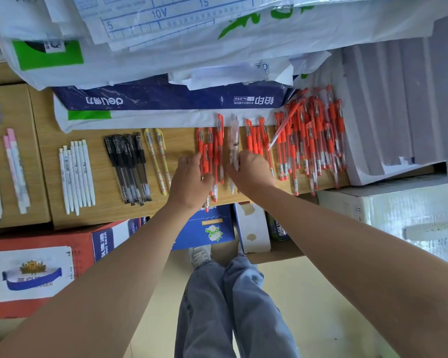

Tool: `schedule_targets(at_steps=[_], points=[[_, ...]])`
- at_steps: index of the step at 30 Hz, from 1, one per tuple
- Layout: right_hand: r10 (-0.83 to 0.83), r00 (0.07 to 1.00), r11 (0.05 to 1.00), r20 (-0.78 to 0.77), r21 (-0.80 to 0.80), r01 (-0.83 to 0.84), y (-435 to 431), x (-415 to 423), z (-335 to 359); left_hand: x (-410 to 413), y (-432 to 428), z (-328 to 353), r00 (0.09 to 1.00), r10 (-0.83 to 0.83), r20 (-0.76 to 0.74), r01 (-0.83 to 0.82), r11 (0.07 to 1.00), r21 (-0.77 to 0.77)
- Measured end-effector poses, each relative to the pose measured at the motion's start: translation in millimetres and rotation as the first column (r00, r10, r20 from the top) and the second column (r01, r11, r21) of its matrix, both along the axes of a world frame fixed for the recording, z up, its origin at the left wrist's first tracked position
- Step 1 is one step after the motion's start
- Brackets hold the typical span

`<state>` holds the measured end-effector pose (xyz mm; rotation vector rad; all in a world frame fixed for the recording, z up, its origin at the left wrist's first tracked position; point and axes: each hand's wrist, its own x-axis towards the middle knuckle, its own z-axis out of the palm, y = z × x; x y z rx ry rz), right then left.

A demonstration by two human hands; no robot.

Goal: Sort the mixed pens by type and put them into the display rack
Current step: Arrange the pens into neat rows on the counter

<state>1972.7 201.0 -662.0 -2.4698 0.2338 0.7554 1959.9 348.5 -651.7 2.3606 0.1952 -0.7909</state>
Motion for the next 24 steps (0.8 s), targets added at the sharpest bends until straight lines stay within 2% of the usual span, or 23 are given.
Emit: schedule_targets(at_steps=[3,5,9,12,20,24], points=[[0.001,1.0,0.985,0.013,0.17,-0.003,-20.2,-1.9,7.2,0.8,-9.1,-2.2,1.0,0.001,-0.008,-0.001,0.999,-0.032],[-0.002,1.0,0.975,0.002,0.222,0.001,-35.4,-4.4,12.4,1.5,-18.6,-2.6,1.0,0.008,0.007,-0.007,0.999,-0.05],[-0.027,0.999,0.981,0.018,0.194,0.023,-61.4,-9.8,13.3,5.2,-39.7,-5.2,0.989,0.135,0.066,-0.13,0.989,-0.075],[-0.049,0.998,0.984,0.031,0.174,0.043,-72.5,-12.3,9.7,12.6,-49.8,-7.2,0.966,0.257,0.032,-0.254,0.965,-0.064],[-0.063,0.997,0.976,0.038,0.21,0.054,-76.2,-16.7,7.7,7.3,-56.3,-5.0,0.996,0.077,0.051,-0.071,0.992,-0.099],[-0.013,0.999,0.97,0.049,0.245,0.0,-53.6,-11.0,19.8,5.1,-38.9,3.7,0.995,0.082,0.057,-0.076,0.992,-0.096]])
